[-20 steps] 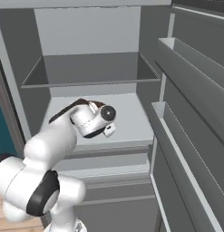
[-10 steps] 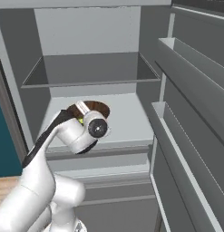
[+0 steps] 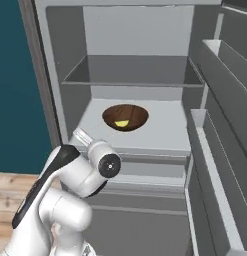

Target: Move the glass cup from next to the sink to the open cabinet. Then, move the bowl with the lemon wedge to the fridge to clear the area for faucet cleaning.

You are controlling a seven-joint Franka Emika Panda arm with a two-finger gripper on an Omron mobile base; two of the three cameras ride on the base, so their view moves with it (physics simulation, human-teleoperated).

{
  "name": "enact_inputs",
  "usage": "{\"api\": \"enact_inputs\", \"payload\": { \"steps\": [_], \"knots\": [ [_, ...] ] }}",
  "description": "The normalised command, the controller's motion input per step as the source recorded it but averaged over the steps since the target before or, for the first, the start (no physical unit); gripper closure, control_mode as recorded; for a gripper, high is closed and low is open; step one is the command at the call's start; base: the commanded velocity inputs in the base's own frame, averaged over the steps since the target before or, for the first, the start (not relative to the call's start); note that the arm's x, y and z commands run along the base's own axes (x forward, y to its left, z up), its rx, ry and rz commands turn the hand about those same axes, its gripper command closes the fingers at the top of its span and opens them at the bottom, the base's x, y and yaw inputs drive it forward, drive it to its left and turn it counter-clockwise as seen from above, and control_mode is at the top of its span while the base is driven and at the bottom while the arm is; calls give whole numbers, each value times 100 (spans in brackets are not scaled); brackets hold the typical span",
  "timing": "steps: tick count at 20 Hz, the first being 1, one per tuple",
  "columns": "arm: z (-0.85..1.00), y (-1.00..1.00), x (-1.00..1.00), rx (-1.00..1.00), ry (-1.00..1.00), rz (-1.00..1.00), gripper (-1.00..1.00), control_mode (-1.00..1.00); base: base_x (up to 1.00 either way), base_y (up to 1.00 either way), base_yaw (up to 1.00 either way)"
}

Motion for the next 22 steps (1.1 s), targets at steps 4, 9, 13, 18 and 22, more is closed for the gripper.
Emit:
{"api": "enact_inputs", "payload": {
  "steps": [4, 9, 13, 18, 22],
  "knots": [
    [0, 0, 0, 0, 0, 0, -100, 100, -90, 3, 72],
    [0, 0, 0, 0, 0, 0, -100, 100, -43, 32, 85],
    [0, 0, 0, 0, 0, 0, -100, 100, -28, 47, 87],
    [0, 0, 0, 0, 0, 0, -100, 100, -26, 46, 88],
    [0, 0, 0, 0, 0, 0, -100, 100, -23, 39, 90]
  ]
}}
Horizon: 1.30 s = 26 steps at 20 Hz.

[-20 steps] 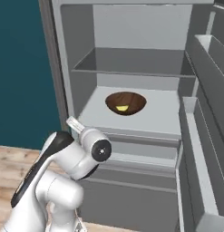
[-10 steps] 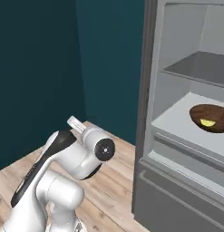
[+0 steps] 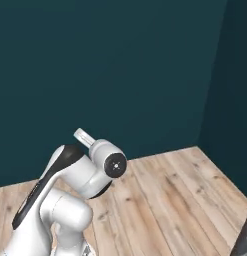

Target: Move the glass cup from next to the sink to the open cabinet. Then, move the bowl with the lemon wedge to the fridge to clear the area for faucet cleaning.

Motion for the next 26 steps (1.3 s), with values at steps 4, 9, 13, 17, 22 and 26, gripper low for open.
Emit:
{"api": "enact_inputs", "payload": {
  "steps": [4, 9, 13, 17, 22, 26],
  "knots": [
    [0, 0, 0, 0, 0, 0, -100, 100, -21, 36, 91],
    [0, 0, 0, 0, 0, 0, -100, 100, -15, 35, 91],
    [0, 0, 0, 0, 0, 0, -100, 100, 12, 29, 81],
    [0, 0, 0, 0, 0, 0, -100, 100, 89, 12, 53],
    [0, 0, 0, 0, 0, 0, -100, 100, 100, -2, 12],
    [0, 0, 0, 0, 0, 0, -100, 100, 100, -5, 11]
  ]
}}
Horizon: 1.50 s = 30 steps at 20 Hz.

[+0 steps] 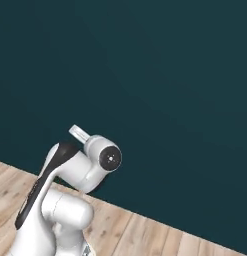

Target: Move the glass cup from next to the sink to the open cabinet. Then, move the bowl with the lemon wedge to the fridge to clear the area for faucet cleaning.

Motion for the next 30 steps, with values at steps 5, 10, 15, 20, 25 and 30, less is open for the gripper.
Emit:
{"api": "enact_inputs", "payload": {
  "steps": [5, 10, 15, 20, 25, 30],
  "knots": [
    [0, 0, 0, 0, 0, 0, -100, 100, 39, 0, 83],
    [0, 0, 0, 0, 0, 0, -100, 100, 0, 0, 95],
    [0, 0, 0, 0, 0, 0, -100, 100, 6, 0, 92],
    [0, 0, 0, 0, 0, 0, -100, 100, 85, -12, 63],
    [0, 0, 0, 0, 0, 0, -100, 100, 100, -37, 17],
    [0, 0, 0, 0, 0, 0, -100, 100, 100, -19, 10]
  ]
}}
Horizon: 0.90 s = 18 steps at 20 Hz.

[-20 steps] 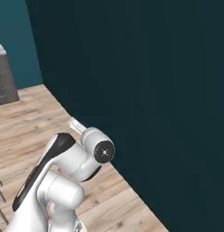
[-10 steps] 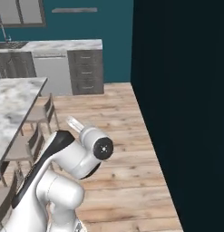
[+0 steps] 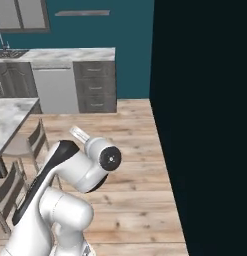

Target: Move the glass cup from next to the sink to the open cabinet. Then, move the bowl with the lemon wedge to the fridge to clear the area for faucet cleaning.

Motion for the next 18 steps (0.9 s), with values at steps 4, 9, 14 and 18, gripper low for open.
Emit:
{"api": "enact_inputs", "payload": {
  "steps": [4, 9, 14, 18],
  "knots": [
    [0, 0, 0, 0, 0, 0, -100, 100, 100, 0, 20],
    [0, 0, 0, 0, 0, 0, -100, 100, 100, 0, 17],
    [0, 0, 0, 0, 0, 0, -100, 100, 100, 0, 3],
    [0, 0, 0, 0, 0, 0, -100, 100, 100, -31, 6]
  ]
}}
